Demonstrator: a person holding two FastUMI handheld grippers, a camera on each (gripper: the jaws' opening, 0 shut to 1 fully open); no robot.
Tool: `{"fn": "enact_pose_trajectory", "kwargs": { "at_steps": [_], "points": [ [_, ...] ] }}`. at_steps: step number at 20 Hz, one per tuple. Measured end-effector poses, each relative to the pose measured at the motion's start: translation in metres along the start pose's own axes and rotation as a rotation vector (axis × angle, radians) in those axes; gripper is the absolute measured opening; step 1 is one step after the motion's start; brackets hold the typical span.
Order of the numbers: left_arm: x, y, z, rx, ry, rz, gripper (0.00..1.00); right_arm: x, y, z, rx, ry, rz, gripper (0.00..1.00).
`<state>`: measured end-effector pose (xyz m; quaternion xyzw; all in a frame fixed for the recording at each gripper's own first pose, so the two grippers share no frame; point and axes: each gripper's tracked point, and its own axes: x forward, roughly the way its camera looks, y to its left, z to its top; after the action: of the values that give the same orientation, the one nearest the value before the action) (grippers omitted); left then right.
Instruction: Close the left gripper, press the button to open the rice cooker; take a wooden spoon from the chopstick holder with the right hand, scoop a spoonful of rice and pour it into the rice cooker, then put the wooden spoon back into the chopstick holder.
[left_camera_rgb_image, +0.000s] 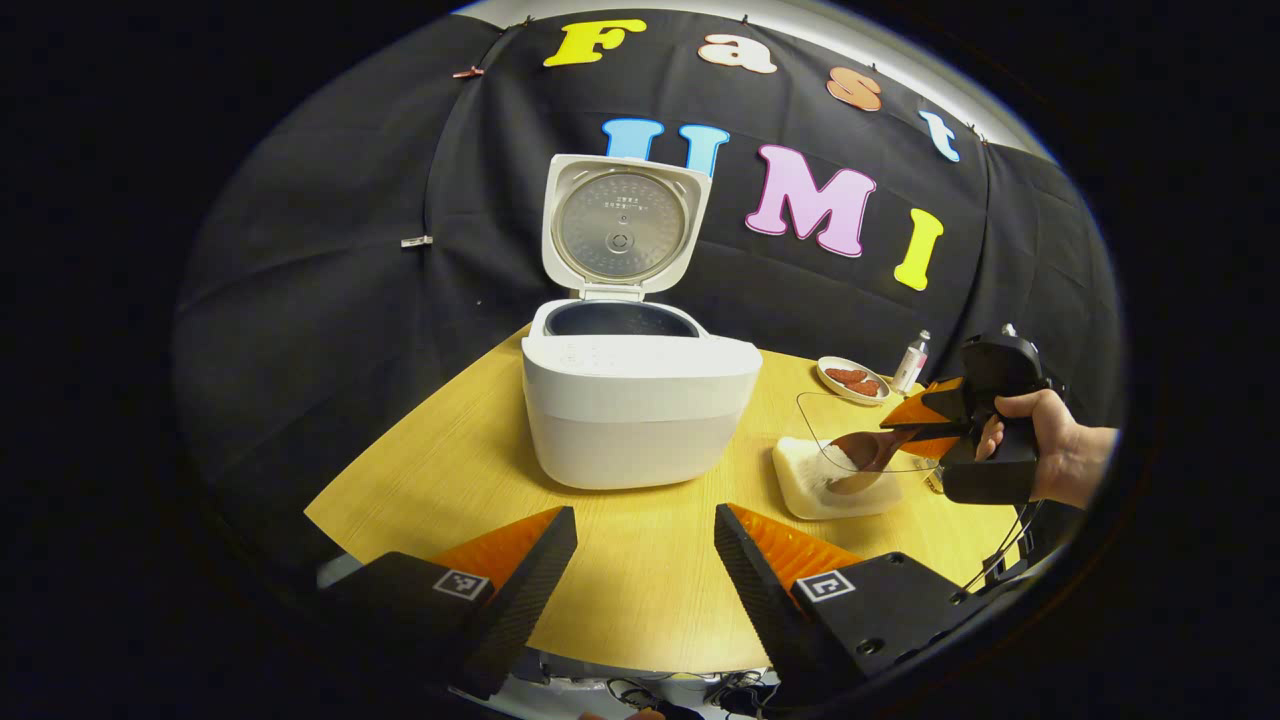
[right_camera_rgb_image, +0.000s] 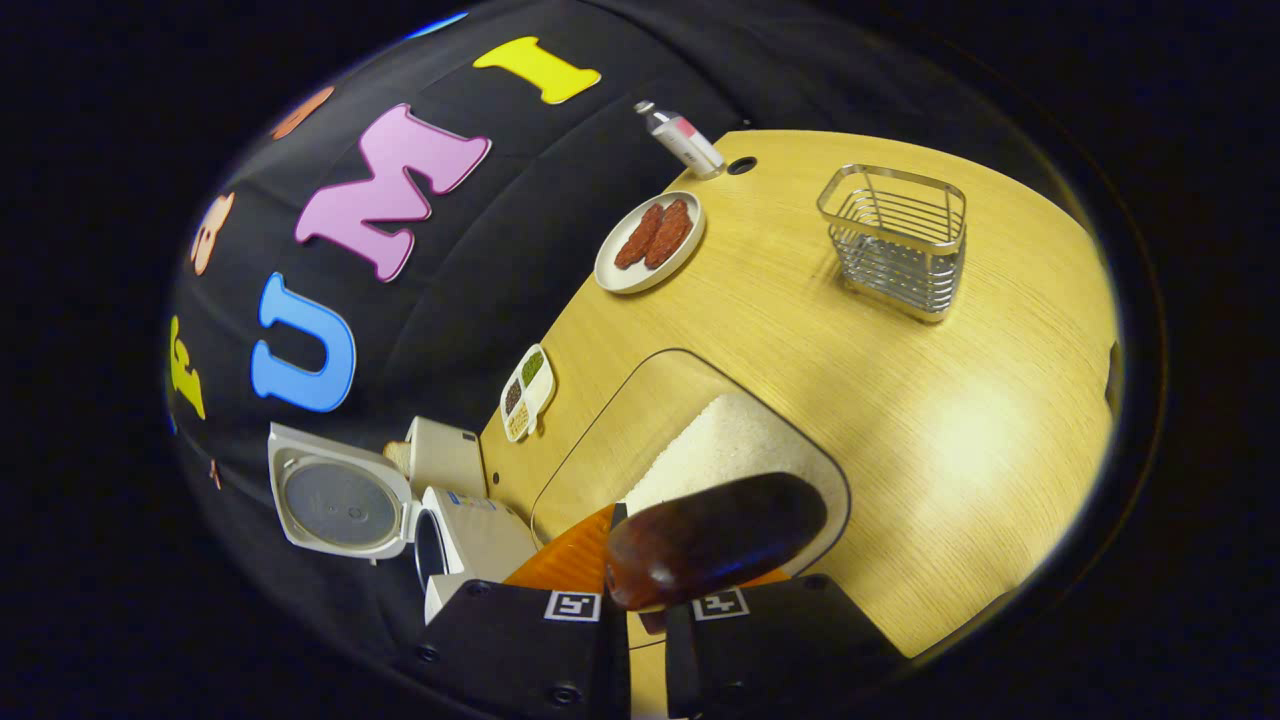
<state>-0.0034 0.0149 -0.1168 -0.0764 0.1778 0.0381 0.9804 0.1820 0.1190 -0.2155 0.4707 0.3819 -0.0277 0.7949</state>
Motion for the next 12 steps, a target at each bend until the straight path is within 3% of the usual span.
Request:
{"fn": "enact_pose_trajectory", "kwargs": {
  "at_steps": [12],
  "points": [
    [-0.001, -0.03, 0.005, 0.033, -0.006, -0.046, 0.96, -0.029, 0.021, 0.066, 0.218, -0.052, 0.083, 0.14]
  ]
}}
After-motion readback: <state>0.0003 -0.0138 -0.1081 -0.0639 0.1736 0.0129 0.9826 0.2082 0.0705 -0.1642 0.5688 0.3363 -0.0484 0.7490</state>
